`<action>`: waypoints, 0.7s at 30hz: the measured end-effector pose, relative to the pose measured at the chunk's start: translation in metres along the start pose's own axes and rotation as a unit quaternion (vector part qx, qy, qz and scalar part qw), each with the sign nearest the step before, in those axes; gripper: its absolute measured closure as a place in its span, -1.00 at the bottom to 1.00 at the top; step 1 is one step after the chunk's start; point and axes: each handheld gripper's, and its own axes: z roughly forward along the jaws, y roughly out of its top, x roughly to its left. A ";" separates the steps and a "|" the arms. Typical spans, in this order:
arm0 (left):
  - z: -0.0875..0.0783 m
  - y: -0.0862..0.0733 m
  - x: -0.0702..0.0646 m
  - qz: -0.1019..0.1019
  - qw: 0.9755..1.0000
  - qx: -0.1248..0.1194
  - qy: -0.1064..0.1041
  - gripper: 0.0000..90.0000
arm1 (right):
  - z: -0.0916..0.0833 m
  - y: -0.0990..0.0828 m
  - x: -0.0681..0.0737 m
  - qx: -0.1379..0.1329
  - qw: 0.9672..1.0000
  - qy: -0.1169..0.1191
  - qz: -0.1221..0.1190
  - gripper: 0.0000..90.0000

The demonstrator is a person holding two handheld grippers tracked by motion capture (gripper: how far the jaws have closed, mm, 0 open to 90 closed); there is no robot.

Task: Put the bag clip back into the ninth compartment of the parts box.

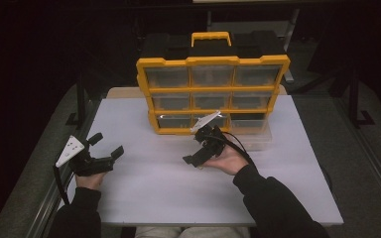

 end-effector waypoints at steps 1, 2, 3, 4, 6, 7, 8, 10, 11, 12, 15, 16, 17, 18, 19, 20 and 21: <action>0.000 0.000 0.000 0.000 1.000 0.000 0.000 -1.00 | 0.001 0.000 0.000 0.003 1.000 -0.004 -0.001 -1.00; 0.000 0.000 0.000 0.001 1.000 0.000 0.001 -1.00 | 0.002 0.000 0.001 0.003 1.000 -0.006 -0.002 -1.00; 0.000 0.000 0.000 0.001 1.000 0.000 0.001 -1.00 | 0.003 0.000 0.001 0.003 1.000 -0.004 0.000 -1.00; 0.000 0.000 0.000 0.001 1.000 0.000 0.001 -1.00 | 0.003 0.000 0.001 0.003 1.000 -0.004 0.000 -1.00; 0.000 0.000 0.000 0.001 1.000 0.000 0.001 -1.00 | 0.006 0.001 0.001 0.012 1.000 -0.004 -0.004 -1.00; 0.000 0.000 0.000 0.001 1.000 0.000 0.001 -1.00 | 0.009 0.001 0.001 0.017 1.000 -0.003 -0.003 -1.00; 0.000 0.000 0.000 0.002 1.000 0.001 0.001 -1.00 | 0.011 0.000 0.001 0.023 1.000 -0.002 -0.006 -1.00; 0.001 0.000 0.000 0.002 1.000 0.001 0.001 -1.00 | 0.017 -0.001 0.001 0.040 0.999 -0.001 -0.003 -1.00; 0.000 0.000 0.000 0.002 1.000 0.001 0.001 -1.00 | 0.017 -0.001 0.001 0.040 0.999 -0.001 -0.003 -1.00; 0.000 0.000 0.000 0.002 1.000 0.001 0.000 -1.00 | 0.019 -0.001 0.001 0.045 0.999 0.000 -0.002 -1.00; 0.000 0.000 0.000 0.000 1.000 -0.001 -0.002 -1.00 | 0.023 -0.002 0.000 0.056 0.998 0.001 0.003 -1.00; 0.000 0.000 0.000 -0.001 1.000 -0.002 -0.002 -1.00 | 0.025 -0.003 0.001 0.062 0.998 0.000 0.005 -1.00; 0.000 0.000 0.000 0.000 1.000 -0.002 -0.002 -1.00 | 0.027 -0.003 0.001 0.069 0.998 -0.001 0.004 -1.00; 0.000 0.000 0.000 0.000 1.000 -0.002 -0.002 -1.00 | 0.028 -0.003 0.001 0.074 0.997 -0.001 0.002 -1.00; 0.000 0.000 0.000 -0.001 1.000 -0.002 -0.002 -1.00 | 0.030 -0.004 0.001 0.082 0.997 0.001 0.004 -1.00; 0.000 0.000 0.000 0.000 1.000 -0.002 -0.002 -1.00 | 0.032 -0.004 0.001 0.087 0.996 -0.001 0.002 -1.00; 0.000 0.000 0.000 0.000 1.000 -0.002 -0.001 -1.00 | 0.033 -0.005 0.001 0.092 0.996 -0.002 0.001 -1.00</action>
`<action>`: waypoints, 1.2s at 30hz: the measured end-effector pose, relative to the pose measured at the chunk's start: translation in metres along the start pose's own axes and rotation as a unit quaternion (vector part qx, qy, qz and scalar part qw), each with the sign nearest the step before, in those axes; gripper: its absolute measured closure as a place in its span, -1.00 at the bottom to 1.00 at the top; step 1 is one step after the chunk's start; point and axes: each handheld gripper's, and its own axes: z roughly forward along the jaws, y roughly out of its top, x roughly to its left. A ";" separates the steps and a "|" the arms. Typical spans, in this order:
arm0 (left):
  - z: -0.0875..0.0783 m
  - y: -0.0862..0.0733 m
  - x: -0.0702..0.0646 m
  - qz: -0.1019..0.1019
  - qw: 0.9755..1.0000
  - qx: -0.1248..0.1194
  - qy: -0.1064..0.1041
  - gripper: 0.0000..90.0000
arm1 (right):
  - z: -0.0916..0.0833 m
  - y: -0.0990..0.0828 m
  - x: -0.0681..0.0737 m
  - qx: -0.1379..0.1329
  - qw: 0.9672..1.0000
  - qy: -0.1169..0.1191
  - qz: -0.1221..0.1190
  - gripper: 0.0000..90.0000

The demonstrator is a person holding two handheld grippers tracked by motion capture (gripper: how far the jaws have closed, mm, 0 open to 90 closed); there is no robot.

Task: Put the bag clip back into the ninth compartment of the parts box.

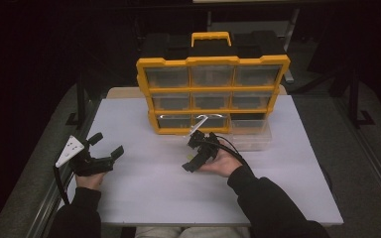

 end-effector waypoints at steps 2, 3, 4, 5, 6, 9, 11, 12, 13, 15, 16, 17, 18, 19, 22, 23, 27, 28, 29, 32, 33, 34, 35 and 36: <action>0.000 0.000 0.000 0.000 1.000 0.000 -0.001 -1.00 | 0.002 0.000 -0.001 0.008 1.000 0.002 0.003 -1.00; 0.000 0.000 0.000 0.000 1.000 0.000 -0.001 -1.00 | 0.003 0.000 -0.001 0.012 1.000 0.001 0.004 -1.00; 0.000 0.000 0.000 -0.001 1.000 0.001 -0.002 -1.00 | 0.004 0.000 -0.001 0.015 1.000 0.001 0.003 -0.99; 0.000 0.000 0.000 0.000 1.000 0.002 -0.002 -1.00 | 0.005 -0.001 -0.001 0.019 1.000 0.003 0.003 -0.98; 0.001 0.000 0.000 0.000 1.000 0.003 -0.002 -1.00 | 0.006 -0.001 -0.001 0.023 1.000 0.005 0.005 -0.98; 0.001 0.000 0.000 0.000 1.000 0.003 -0.002 -1.00 | 0.008 -0.001 -0.001 0.032 0.999 0.013 0.007 -0.90; 0.001 0.000 0.000 0.001 1.000 0.003 -0.002 -1.00 | 0.009 -0.001 -0.002 0.043 0.999 0.011 0.011 -0.70; 0.001 0.000 0.000 0.001 1.000 0.003 -0.002 -1.00 | 0.009 -0.001 -0.002 0.043 0.999 0.011 0.011 -0.70; 0.001 0.000 0.000 0.000 1.000 0.003 -0.001 -1.00 | 0.009 -0.001 -0.002 0.047 0.999 0.009 0.012 -0.67; 0.001 -0.001 0.000 -0.001 1.000 0.004 -0.001 -1.00 | 0.011 -0.001 -0.001 0.058 0.998 0.002 0.013 -0.49; 0.001 -0.001 0.000 -0.001 1.000 0.004 -0.001 -1.00 | 0.011 -0.001 -0.001 0.058 0.998 0.002 0.013 -0.49; 0.001 -0.001 0.000 -0.002 1.000 0.004 -0.001 -1.00 | 0.012 -0.001 0.001 0.061 0.998 0.001 0.012 -0.33; 0.001 -0.001 0.000 -0.002 1.000 0.005 -0.002 -1.00 | 0.012 -0.001 0.001 0.061 0.998 0.001 0.012 -0.33; 0.001 -0.001 0.000 -0.002 1.000 0.005 -0.002 -1.00 | 0.012 0.000 0.002 0.059 0.998 -0.008 0.011 -0.11; 0.002 -0.001 0.000 -0.001 1.000 0.008 -0.001 -1.00 | 0.012 0.001 0.002 0.056 0.998 -0.017 0.013 0.09; 0.002 -0.001 0.000 -0.002 1.000 0.009 -0.001 -1.00 | 0.012 0.001 0.001 0.055 0.998 -0.016 0.016 0.17; 0.002 -0.001 0.001 -0.002 1.000 0.009 0.000 -1.00 | 0.013 0.001 0.000 0.062 0.997 -0.027 0.022 0.29; 0.002 -0.001 0.001 -0.002 1.000 0.009 0.001 -1.00 | 0.014 0.001 0.000 0.065 0.997 -0.029 0.024 0.33; 0.001 -0.001 0.001 -0.003 1.000 0.009 0.001 -1.00 | 0.015 0.001 0.000 0.069 0.997 -0.029 0.026 0.37; 0.002 -0.001 0.001 -0.003 1.000 0.009 0.002 -1.00 | 0.016 0.000 0.001 0.071 0.997 -0.034 0.026 0.66; 0.002 -0.001 0.001 -0.004 1.000 0.009 0.002 -1.00 | 0.015 0.000 0.001 0.071 0.996 -0.037 0.029 0.70; 0.001 -0.001 0.001 -0.004 1.000 0.009 0.002 -1.00 | 0.015 0.000 0.000 0.069 0.996 -0.035 0.034 0.71; 0.001 -0.001 0.001 -0.003 1.000 0.009 0.002 -1.00 | 0.015 0.000 0.000 0.071 0.996 -0.032 0.038 0.71; 0.001 -0.001 0.001 -0.004 1.000 0.009 0.002 -1.00 | 0.014 0.000 -0.001 0.070 0.996 -0.027 0.040 0.71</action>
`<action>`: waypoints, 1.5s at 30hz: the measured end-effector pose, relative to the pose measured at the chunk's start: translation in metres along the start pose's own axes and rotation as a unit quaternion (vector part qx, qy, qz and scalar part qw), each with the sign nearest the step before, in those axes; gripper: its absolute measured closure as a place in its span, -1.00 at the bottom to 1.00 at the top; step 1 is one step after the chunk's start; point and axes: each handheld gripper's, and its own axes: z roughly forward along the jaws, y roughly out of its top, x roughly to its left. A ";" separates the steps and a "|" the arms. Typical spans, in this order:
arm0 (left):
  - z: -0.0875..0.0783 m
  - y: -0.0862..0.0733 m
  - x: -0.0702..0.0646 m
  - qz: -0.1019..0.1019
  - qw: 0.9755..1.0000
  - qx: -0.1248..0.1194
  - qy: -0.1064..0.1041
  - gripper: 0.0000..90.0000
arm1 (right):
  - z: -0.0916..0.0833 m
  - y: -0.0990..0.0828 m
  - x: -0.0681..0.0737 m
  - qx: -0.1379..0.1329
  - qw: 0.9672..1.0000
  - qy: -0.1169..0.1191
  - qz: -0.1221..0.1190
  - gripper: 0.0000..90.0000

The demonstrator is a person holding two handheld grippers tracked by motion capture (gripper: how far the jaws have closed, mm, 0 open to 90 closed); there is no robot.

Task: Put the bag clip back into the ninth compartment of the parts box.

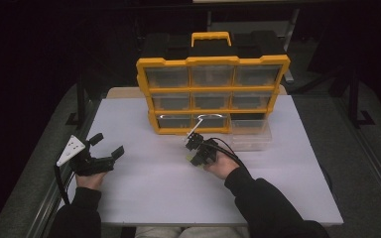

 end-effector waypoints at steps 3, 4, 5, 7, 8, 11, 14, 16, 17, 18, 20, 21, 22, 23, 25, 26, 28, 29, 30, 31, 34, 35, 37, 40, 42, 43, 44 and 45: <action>0.000 0.000 0.000 0.000 1.000 0.001 0.000 -1.00 | -0.003 -0.001 -0.002 -0.006 1.000 0.000 0.006 0.71; 0.000 0.000 0.000 -0.001 1.000 0.001 0.000 -1.00 | -0.004 -0.001 -0.002 -0.010 1.000 0.004 0.009 0.71; 0.000 0.000 0.000 -0.001 1.000 0.000 0.000 -1.00 | -0.005 -0.001 -0.003 -0.012 1.000 0.009 0.012 0.71; 0.000 0.000 0.000 -0.001 1.000 0.000 -0.001 -1.00 | -0.008 -0.001 -0.004 -0.018 1.000 0.018 0.014 0.71; 0.000 0.000 0.000 -0.001 1.000 0.000 -0.002 -1.00 | -0.009 -0.002 -0.005 -0.021 0.999 0.024 0.014 0.71; 0.000 0.000 0.000 0.000 1.000 -0.003 -0.005 -1.00 | -0.014 -0.003 -0.005 -0.032 0.999 0.039 0.018 0.71; 0.000 0.000 0.000 0.000 1.000 -0.004 -0.005 -1.00 | -0.019 -0.005 -0.005 -0.044 0.998 0.044 0.016 0.72; -0.001 0.000 0.000 0.000 1.000 -0.004 -0.005 -1.00 | -0.021 -0.005 -0.005 -0.045 0.998 0.045 0.014 0.71; -0.001 0.000 0.000 -0.001 1.000 -0.004 -0.005 -1.00 | -0.022 -0.006 -0.005 -0.049 0.998 0.047 0.015 0.72; -0.001 0.000 0.000 -0.001 1.000 -0.005 -0.005 -1.00 | -0.024 -0.006 -0.005 -0.053 0.997 0.047 0.012 0.71; -0.001 0.000 0.000 -0.002 1.000 -0.007 -0.005 -1.00 | -0.028 -0.007 -0.005 -0.065 0.997 0.047 0.009 0.71; -0.001 0.001 0.000 -0.002 1.000 -0.007 -0.005 -1.00 | -0.031 -0.007 -0.006 -0.070 0.996 0.047 0.007 0.71; -0.001 0.001 0.000 -0.002 1.000 -0.008 -0.005 -1.00 | -0.033 -0.007 -0.006 -0.073 0.996 0.045 0.008 0.71; -0.001 0.001 0.000 -0.002 1.000 -0.007 -0.004 -1.00 | -0.035 -0.008 -0.006 -0.077 0.996 0.047 0.008 0.72; -0.001 0.001 0.000 -0.001 1.000 -0.007 -0.003 -1.00 | -0.038 -0.009 -0.007 -0.082 0.995 0.051 0.010 0.71; -0.001 0.001 0.000 -0.002 1.000 -0.008 -0.004 -1.00 | -0.041 -0.011 -0.008 -0.085 0.995 0.050 0.013 0.71; -0.001 0.001 0.000 -0.001 1.000 -0.008 -0.003 -1.00 | -0.043 -0.011 -0.008 -0.088 0.995 0.051 0.014 0.72; -0.002 0.001 0.000 -0.001 1.000 -0.009 -0.002 -1.00 | -0.045 -0.012 -0.009 -0.092 0.995 0.047 0.013 0.72; -0.002 0.001 0.001 -0.001 1.000 -0.009 -0.003 -1.00 | -0.046 -0.013 -0.009 -0.095 0.994 0.048 0.014 0.72; -0.002 0.001 0.001 -0.001 1.000 -0.009 -0.002 -1.00 | -0.049 -0.013 -0.009 -0.100 0.994 0.047 0.014 0.72; -0.001 0.001 0.001 -0.002 1.000 -0.009 -0.002 -1.00 | -0.054 -0.015 -0.010 -0.111 0.993 0.045 0.022 0.71; -0.001 0.001 0.001 -0.002 1.000 -0.009 -0.003 -1.00 | -0.055 -0.015 -0.010 -0.113 0.992 0.043 0.022 0.72; -0.001 0.001 0.001 -0.003 1.000 -0.008 -0.004 -1.00 | -0.058 -0.017 -0.011 -0.119 0.991 0.048 0.023 0.72; -0.001 0.001 0.001 -0.002 1.000 -0.008 -0.003 -1.00 | -0.066 -0.020 -0.014 -0.133 0.990 0.050 0.018 0.72; -0.001 0.000 0.001 -0.002 1.000 -0.008 -0.003 -1.00 | -0.070 -0.022 -0.015 -0.144 0.988 0.052 0.014 0.72; -0.001 0.000 0.001 -0.002 1.000 -0.008 -0.003 -1.00 | -0.072 -0.022 -0.016 -0.148 0.987 0.052 0.014 0.72; -0.001 0.000 0.001 -0.002 1.000 -0.007 -0.003 -1.00 | -0.074 -0.023 -0.016 -0.153 0.987 0.052 0.013 0.72; -0.001 0.000 0.001 -0.003 1.000 -0.007 -0.003 -1.00 | -0.077 -0.024 -0.017 -0.156 0.986 0.048 0.014 0.72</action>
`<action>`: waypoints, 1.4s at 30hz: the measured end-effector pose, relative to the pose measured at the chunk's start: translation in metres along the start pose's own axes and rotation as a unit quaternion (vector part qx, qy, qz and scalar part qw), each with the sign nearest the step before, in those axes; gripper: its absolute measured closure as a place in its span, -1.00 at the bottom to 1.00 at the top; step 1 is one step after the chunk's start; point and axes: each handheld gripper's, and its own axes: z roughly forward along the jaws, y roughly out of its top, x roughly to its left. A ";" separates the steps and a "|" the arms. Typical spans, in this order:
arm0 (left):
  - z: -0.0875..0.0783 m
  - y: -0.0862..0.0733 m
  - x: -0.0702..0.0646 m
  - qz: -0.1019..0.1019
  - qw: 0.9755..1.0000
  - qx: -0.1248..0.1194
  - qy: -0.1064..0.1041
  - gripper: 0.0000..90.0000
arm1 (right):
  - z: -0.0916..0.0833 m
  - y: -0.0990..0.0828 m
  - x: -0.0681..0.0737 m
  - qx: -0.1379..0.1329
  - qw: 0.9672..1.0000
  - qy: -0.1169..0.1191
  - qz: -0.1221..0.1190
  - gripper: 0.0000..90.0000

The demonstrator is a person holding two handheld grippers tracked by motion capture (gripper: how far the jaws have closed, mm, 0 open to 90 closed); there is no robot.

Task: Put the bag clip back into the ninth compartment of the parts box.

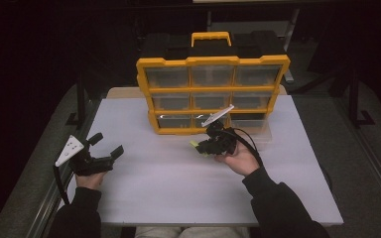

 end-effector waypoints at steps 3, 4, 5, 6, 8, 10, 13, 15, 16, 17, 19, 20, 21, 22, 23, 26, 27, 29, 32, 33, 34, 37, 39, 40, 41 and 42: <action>0.000 0.000 0.000 0.001 1.000 0.000 -0.001 -1.00 | -0.009 0.000 -0.002 -0.009 1.000 -0.006 0.001 0.72; 0.000 0.000 0.000 0.001 1.000 0.001 0.000 -1.00 | -0.013 0.000 -0.003 -0.014 1.000 -0.007 0.001 0.72; 0.000 0.000 0.000 0.001 1.000 0.001 0.000 -1.00 | -0.013 0.000 -0.003 -0.014 1.000 -0.007 0.001 0.72; 0.000 0.000 0.000 0.001 1.000 0.000 0.000 -1.00 | -0.020 0.000 -0.006 -0.025 1.000 -0.009 0.002 0.72; 0.000 0.000 0.000 0.001 1.000 0.000 0.000 -1.00 | -0.023 0.000 -0.007 -0.028 1.000 -0.010 0.004 0.72; 0.001 0.000 0.000 0.002 1.000 0.000 0.000 -1.00 | -0.028 0.000 -0.009 -0.035 0.999 -0.011 0.007 0.72; 0.001 0.000 0.000 0.000 1.000 0.000 0.001 -1.00 | -0.035 -0.001 -0.013 -0.046 0.999 -0.012 0.016 0.71; 0.001 0.000 0.000 0.000 1.000 0.001 0.000 -1.00 | -0.039 -0.002 -0.016 -0.052 0.998 -0.012 0.020 0.72; 0.001 0.000 0.000 0.000 1.000 0.002 0.001 -1.00 | -0.040 -0.002 -0.017 -0.054 0.998 -0.013 0.019 0.72; 0.001 0.000 0.000 0.000 1.000 0.003 0.001 -1.00 | -0.042 -0.003 -0.018 -0.055 0.998 -0.013 0.022 0.72; 0.001 0.000 0.000 0.000 1.000 0.003 0.000 -1.00 | -0.044 -0.004 -0.019 -0.059 0.998 -0.016 0.023 0.72; 0.001 0.000 0.000 0.000 1.000 0.003 0.000 -1.00 | -0.046 -0.004 -0.020 -0.062 0.998 -0.019 0.026 0.72; 0.001 0.000 0.000 0.000 1.000 0.003 0.000 -1.00 | -0.048 -0.004 -0.021 -0.066 0.997 -0.021 0.026 0.71; 0.001 0.000 0.000 0.000 1.000 0.003 0.001 -1.00 | -0.050 -0.005 -0.022 -0.069 0.997 -0.022 0.030 0.72; 0.001 -0.001 0.000 -0.001 1.000 0.002 0.002 -1.00 | -0.052 -0.005 -0.023 -0.073 0.997 -0.023 0.030 0.72; 0.001 -0.001 0.000 -0.002 1.000 0.003 0.002 -1.00 | -0.058 -0.007 -0.026 -0.083 0.996 -0.028 0.037 0.72; 0.001 -0.001 0.000 -0.003 1.000 0.003 0.002 -1.00 | -0.063 -0.009 -0.029 -0.089 0.995 -0.031 0.042 0.72; 0.001 -0.001 0.000 -0.003 1.000 0.003 0.002 -1.00 | -0.067 -0.010 -0.032 -0.093 0.994 -0.035 0.045 0.72; 0.001 -0.001 0.000 -0.002 1.000 0.004 0.002 -1.00 | -0.073 -0.013 -0.035 -0.100 0.993 -0.040 0.052 0.72; 0.001 -0.001 0.000 -0.002 1.000 0.003 0.002 -1.00 | -0.073 -0.013 -0.035 -0.100 0.993 -0.040 0.052 0.72; 0.001 -0.001 0.000 -0.003 1.000 0.002 0.002 -1.00 | -0.076 -0.014 -0.037 -0.103 0.992 -0.043 0.054 0.72; 0.001 -0.001 0.001 -0.005 1.000 0.001 0.003 -1.00 | -0.083 -0.017 -0.041 -0.112 0.991 -0.049 0.061 0.72; 0.000 -0.001 0.001 -0.005 1.000 0.001 0.004 -1.00 | -0.087 -0.020 -0.044 -0.116 0.990 -0.053 0.066 0.71; 0.000 -0.001 0.001 -0.005 1.000 0.001 0.004 -1.00 | -0.089 -0.021 -0.045 -0.119 0.989 -0.057 0.066 0.72; 0.000 -0.001 0.001 -0.006 1.000 0.001 0.004 -1.00 | -0.091 -0.023 -0.046 -0.121 0.989 -0.059 0.068 0.72; 0.000 -0.001 0.001 -0.005 1.000 0.001 0.004 -1.00 | -0.093 -0.024 -0.048 -0.122 0.988 -0.061 0.070 0.72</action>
